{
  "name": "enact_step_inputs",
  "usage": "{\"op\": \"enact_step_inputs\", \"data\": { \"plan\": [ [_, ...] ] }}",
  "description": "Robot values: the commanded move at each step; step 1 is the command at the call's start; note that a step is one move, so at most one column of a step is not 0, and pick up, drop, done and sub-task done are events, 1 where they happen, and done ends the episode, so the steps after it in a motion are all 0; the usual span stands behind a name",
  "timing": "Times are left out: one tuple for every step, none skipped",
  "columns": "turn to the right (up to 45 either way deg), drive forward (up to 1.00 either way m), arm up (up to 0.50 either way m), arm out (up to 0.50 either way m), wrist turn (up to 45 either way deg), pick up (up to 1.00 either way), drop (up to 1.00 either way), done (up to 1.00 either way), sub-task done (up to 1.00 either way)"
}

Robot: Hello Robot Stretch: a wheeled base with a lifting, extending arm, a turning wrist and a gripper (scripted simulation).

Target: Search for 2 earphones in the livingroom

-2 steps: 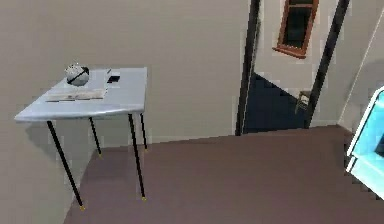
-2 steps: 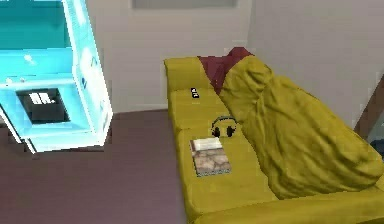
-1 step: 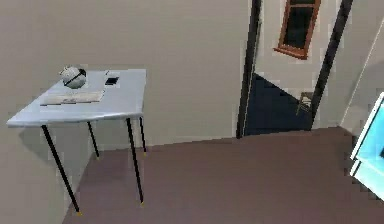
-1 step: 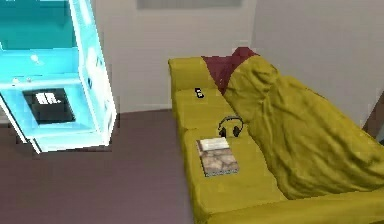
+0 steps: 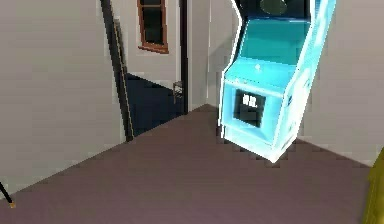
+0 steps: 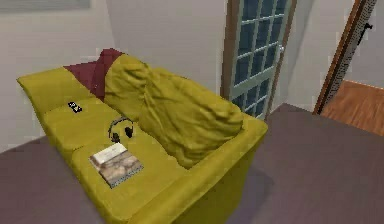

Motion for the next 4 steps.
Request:
{"op": "enact_step_inputs", "data": {
  "plan": [
    [0.0,0.20,0.00,0.00,0.0,0.00,0.00,0.00,0.00],
    [39.0,0.00,0.00,0.00,0.0,0.00,0.00,0.00,0.00],
    [0.0,0.45,0.00,0.00,0.0,0.00,0.00,0.00,0.00],
    [45.0,0.00,0.00,0.00,0.0,0.00,0.00,0.00,0.00]
  ]
}}
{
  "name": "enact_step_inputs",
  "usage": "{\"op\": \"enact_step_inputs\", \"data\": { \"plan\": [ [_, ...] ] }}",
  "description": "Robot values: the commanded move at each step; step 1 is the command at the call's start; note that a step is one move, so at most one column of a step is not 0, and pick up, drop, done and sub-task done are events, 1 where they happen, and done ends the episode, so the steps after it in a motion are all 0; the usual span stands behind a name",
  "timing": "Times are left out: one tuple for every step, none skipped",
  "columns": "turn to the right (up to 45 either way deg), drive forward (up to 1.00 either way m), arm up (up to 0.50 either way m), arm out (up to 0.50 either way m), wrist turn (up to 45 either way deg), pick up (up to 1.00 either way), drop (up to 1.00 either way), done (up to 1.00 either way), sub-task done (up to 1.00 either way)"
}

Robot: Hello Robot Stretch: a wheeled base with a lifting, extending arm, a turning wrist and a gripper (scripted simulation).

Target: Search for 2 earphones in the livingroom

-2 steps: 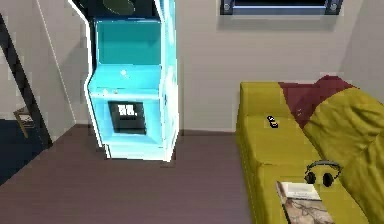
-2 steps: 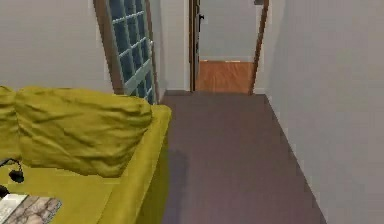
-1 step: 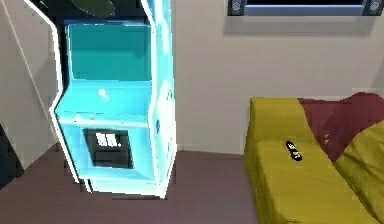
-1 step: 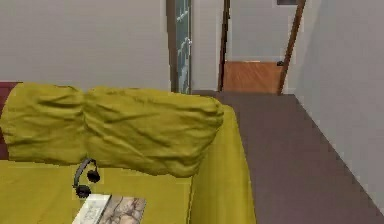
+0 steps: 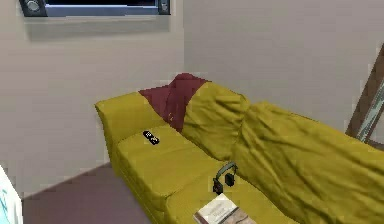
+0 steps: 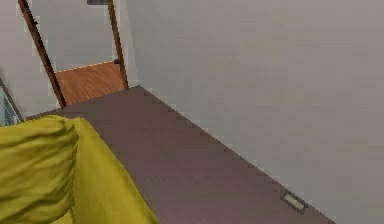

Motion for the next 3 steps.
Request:
{"op": "enact_step_inputs", "data": {
  "plan": [
    [9.0,0.00,0.00,0.00,0.0,0.00,0.00,0.00,0.00],
    [0.0,0.00,0.00,0.00,0.0,0.00,0.00,0.00,1.00],
    [-45.0,0.00,0.00,0.00,0.0,0.00,0.00,0.00,0.00]
  ]
}}
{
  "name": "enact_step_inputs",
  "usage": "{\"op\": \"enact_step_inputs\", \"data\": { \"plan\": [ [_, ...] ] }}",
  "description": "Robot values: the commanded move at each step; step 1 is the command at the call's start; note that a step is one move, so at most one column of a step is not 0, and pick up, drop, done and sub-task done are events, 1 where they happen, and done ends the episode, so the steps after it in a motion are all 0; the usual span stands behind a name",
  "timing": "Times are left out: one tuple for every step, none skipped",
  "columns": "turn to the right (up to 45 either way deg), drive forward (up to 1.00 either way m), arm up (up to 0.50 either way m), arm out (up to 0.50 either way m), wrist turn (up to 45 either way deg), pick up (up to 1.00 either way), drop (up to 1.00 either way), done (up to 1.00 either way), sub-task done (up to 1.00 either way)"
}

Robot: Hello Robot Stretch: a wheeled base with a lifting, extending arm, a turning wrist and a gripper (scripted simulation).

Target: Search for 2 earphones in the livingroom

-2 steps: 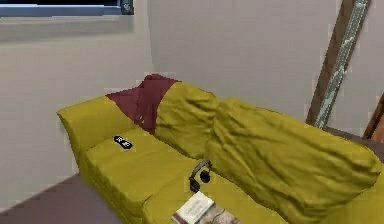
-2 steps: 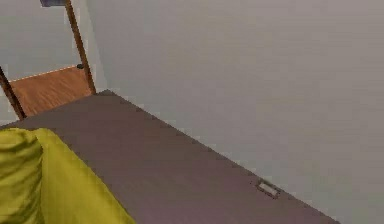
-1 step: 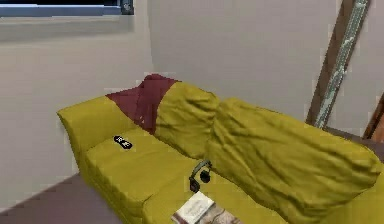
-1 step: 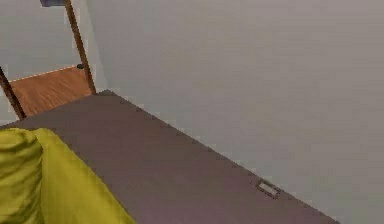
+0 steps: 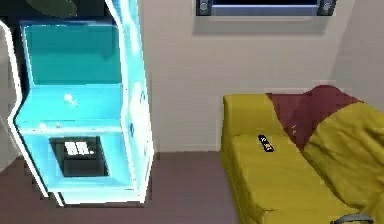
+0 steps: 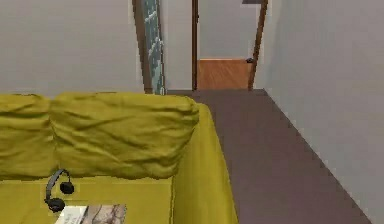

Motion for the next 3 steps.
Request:
{"op": "enact_step_inputs", "data": {
  "plan": [
    [-45.0,0.00,0.00,0.00,0.0,0.00,0.00,0.00,0.00],
    [-45.0,0.00,0.00,0.00,0.0,0.00,0.00,0.00,0.00],
    [-30.0,0.00,0.00,0.00,0.0,0.00,0.00,0.00,0.00]
  ]
}}
